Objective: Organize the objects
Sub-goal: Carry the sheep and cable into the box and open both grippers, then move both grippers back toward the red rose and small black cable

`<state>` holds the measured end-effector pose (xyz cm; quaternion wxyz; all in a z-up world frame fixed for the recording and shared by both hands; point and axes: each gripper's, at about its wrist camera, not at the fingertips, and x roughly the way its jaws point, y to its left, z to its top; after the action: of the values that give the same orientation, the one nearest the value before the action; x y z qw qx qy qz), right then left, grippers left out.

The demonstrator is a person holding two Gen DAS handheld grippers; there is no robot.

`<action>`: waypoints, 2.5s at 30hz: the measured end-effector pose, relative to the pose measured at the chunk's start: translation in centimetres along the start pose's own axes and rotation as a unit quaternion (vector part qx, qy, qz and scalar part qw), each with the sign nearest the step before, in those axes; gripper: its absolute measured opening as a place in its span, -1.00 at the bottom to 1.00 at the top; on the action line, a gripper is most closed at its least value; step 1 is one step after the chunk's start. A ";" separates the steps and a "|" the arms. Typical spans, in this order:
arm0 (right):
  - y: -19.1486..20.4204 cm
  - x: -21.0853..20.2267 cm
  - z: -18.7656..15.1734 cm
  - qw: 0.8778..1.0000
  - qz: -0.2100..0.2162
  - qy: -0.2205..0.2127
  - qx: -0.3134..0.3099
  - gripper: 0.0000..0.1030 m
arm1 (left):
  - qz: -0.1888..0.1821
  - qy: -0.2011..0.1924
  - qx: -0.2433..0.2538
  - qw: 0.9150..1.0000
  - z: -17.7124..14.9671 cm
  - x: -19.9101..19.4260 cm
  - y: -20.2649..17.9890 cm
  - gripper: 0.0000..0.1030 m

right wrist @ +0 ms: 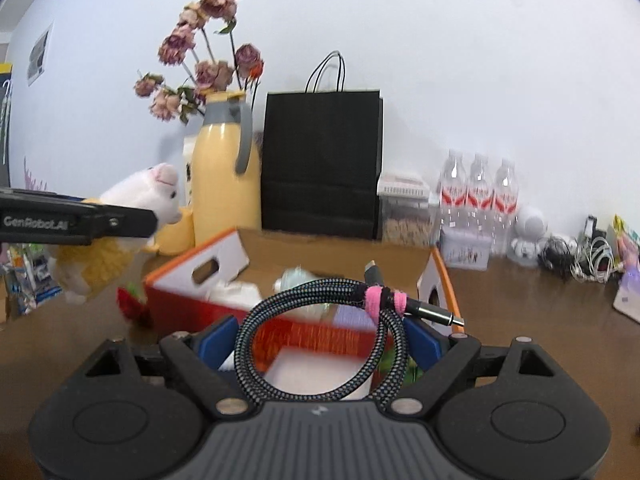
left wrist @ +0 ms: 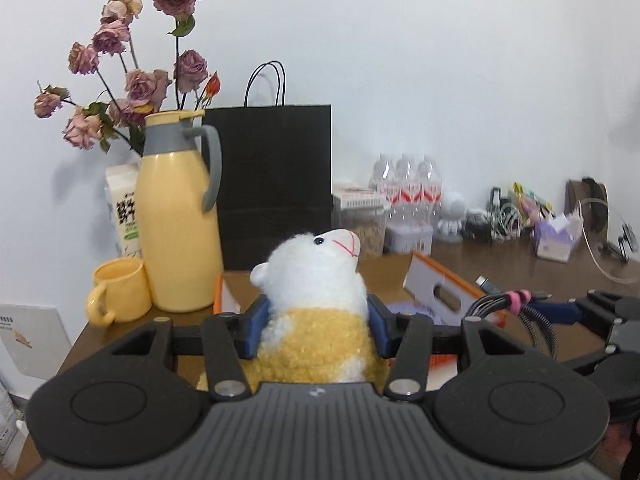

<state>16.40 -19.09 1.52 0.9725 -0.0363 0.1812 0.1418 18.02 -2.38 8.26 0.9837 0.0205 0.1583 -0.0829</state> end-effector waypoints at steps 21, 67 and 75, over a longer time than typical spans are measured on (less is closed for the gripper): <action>-3.6 13.2 2.2 0.998 -0.017 0.027 0.048 0.71 | 0.023 0.049 -0.059 0.997 -0.1 13.9 1.2 -0.01; -3.4 3.8 1.3 1.000 -0.021 0.008 0.015 1.00 | 0.036 0.011 -0.069 0.997 -0.6 2.4 2.7 1.00; -5.1 1.9 -2.4 0.997 -0.037 0.062 0.010 1.00 | 0.059 0.049 -0.065 0.995 -3.1 0.3 4.0 1.00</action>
<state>18.73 -23.72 -1.31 0.9642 -0.0422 0.2413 0.1017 18.04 1.69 5.24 0.9773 -0.0304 0.2094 -0.0135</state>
